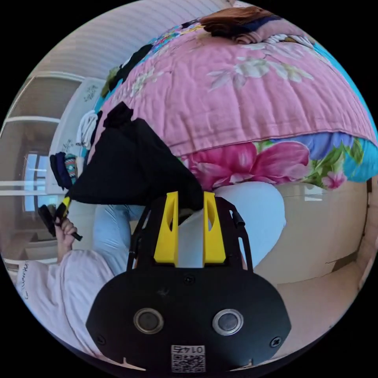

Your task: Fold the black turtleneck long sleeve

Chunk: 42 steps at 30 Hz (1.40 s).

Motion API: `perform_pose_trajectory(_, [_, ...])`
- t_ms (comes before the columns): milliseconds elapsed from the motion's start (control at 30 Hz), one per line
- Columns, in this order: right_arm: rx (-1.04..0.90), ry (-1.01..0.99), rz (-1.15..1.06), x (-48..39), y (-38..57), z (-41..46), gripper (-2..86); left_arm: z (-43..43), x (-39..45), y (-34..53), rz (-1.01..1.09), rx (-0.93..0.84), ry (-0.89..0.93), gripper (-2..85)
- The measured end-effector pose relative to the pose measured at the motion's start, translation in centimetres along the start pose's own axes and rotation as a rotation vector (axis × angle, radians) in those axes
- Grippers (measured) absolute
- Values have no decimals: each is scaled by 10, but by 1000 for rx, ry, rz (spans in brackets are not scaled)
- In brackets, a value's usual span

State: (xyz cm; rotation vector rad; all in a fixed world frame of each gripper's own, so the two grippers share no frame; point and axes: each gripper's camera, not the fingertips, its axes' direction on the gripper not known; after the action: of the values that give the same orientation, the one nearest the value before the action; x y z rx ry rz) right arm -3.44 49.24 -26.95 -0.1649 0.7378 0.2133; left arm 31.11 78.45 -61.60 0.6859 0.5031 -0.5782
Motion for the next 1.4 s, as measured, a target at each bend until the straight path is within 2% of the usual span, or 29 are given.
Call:
perform_pose_trajectory(67, [-103,161,-90,-18,-16,20,97,-5,5,-8,6,-5,-4,-10])
perform_pose_trajectory(167, [-192,251,-146,-27,-32,37,74,-16,17,-18,24,-5,-16,-10])
perform_pose_trajectory(300, [-220,216,-136,-12,-34,31,19,-43,31,-25,33,23,-35,-10])
perform_pose_trajectory(500, [16,-231,-137,36,6,-60,7,-116,43,-27,11,154,-5,-10])
perform_pose_trajectory(633, [302,-538,-161,70,46,-143,4,-178,70,-30,80,272,4,-10])
perform_pose_trajectory(800, [568,-756,-325,79,77,-225,3,-292,124,-48,235,481,78,-10])
perform_pose_trajectory(867, [651,-832,-479,60,83,-272,3,-336,151,-59,326,552,63,-10])
perform_pose_trajectory(1000, [763,-844,-759,2,93,-365,3,-445,219,-76,509,752,24,-10])
perform_pose_trajectory(1133, [935,-882,-1019,-65,122,-477,2,-526,265,-79,604,894,-9,-10])
perform_pose_trajectory(1267, [1055,-775,-1052,-107,141,-553,2,-579,298,-84,681,983,-87,-10])
perform_pose_trajectory(1400, [1026,-602,-974,-126,112,-566,2,-571,276,-130,605,907,-177,-10])
